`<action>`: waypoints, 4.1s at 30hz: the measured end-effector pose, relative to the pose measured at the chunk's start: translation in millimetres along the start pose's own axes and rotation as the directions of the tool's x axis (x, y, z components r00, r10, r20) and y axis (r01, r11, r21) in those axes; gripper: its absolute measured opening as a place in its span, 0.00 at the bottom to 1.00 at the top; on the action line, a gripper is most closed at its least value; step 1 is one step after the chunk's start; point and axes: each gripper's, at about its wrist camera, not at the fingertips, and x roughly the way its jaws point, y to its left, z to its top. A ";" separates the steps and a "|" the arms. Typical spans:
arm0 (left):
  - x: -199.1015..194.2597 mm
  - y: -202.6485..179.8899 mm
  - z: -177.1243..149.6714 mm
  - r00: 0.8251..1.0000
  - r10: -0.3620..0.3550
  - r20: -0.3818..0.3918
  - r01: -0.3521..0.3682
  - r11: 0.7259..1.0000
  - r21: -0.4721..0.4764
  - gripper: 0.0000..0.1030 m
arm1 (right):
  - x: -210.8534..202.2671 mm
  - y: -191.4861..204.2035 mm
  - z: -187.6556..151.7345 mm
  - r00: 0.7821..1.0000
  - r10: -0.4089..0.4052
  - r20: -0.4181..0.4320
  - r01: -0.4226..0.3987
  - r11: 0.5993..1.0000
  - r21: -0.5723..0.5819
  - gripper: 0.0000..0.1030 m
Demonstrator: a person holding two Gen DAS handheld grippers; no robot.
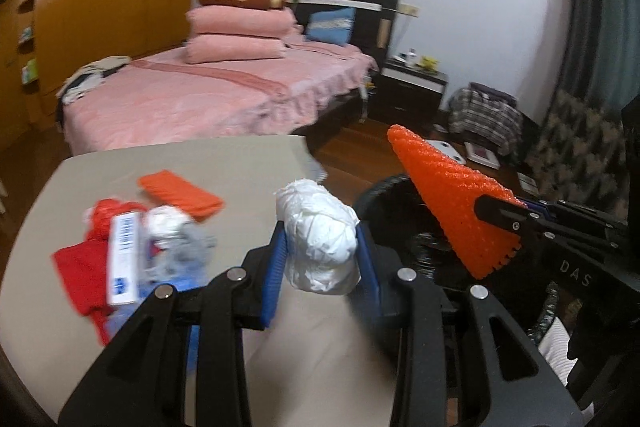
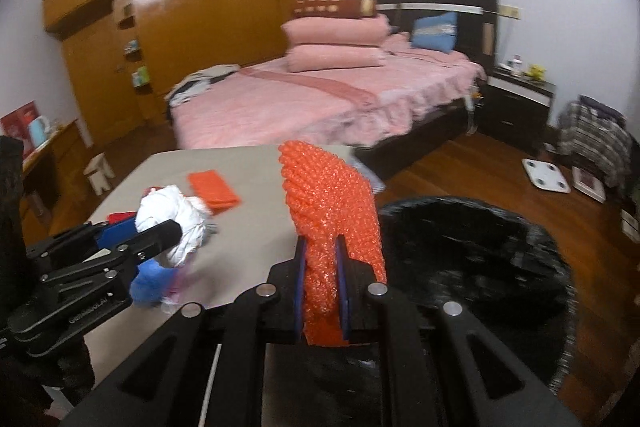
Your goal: Collect trash
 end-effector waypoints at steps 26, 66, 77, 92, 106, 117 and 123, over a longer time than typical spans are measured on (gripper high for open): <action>32.5 -31.2 7.2 0.997 -0.081 -0.002 0.081 0.994 0.069 0.83 | -15.7 -67.0 -23.4 0.988 -0.154 0.008 0.152 0.983 0.101 0.89; -71.3 209.7 -56.7 0.901 0.430 -0.059 -0.433 0.880 -0.192 0.87 | 110.6 212.1 -50.4 0.949 0.266 -0.168 -0.299 0.930 -0.216 0.88; -71.6 215.2 -63.6 0.896 0.439 -0.071 -0.443 0.873 -0.203 0.87 | 125.5 217.7 -60.3 0.931 0.286 -0.227 -0.337 0.912 -0.235 0.44; -69.5 193.9 -51.7 0.912 0.408 -0.039 -0.409 0.895 -0.179 0.87 | 75.0 171.6 -25.3 0.933 0.343 -0.109 -0.357 0.922 -0.154 0.42; -26.3 167.1 -42.0 0.941 0.334 -0.052 -0.338 0.930 -0.143 0.71 | 84.6 119.6 -7.2 0.972 0.224 -0.070 -0.230 0.969 -0.092 0.42; 25.2 164.3 -39.4 0.932 0.347 -0.109 -0.359 0.926 -0.118 0.58 | 96.5 109.5 -9.1 0.973 0.211 -0.091 -0.219 0.972 -0.082 0.42; 44.1 162.0 -39.9 0.925 0.349 -0.150 -0.365 0.926 -0.099 0.45 | 99.5 107.9 -8.8 0.973 0.208 -0.099 -0.216 0.974 -0.072 0.42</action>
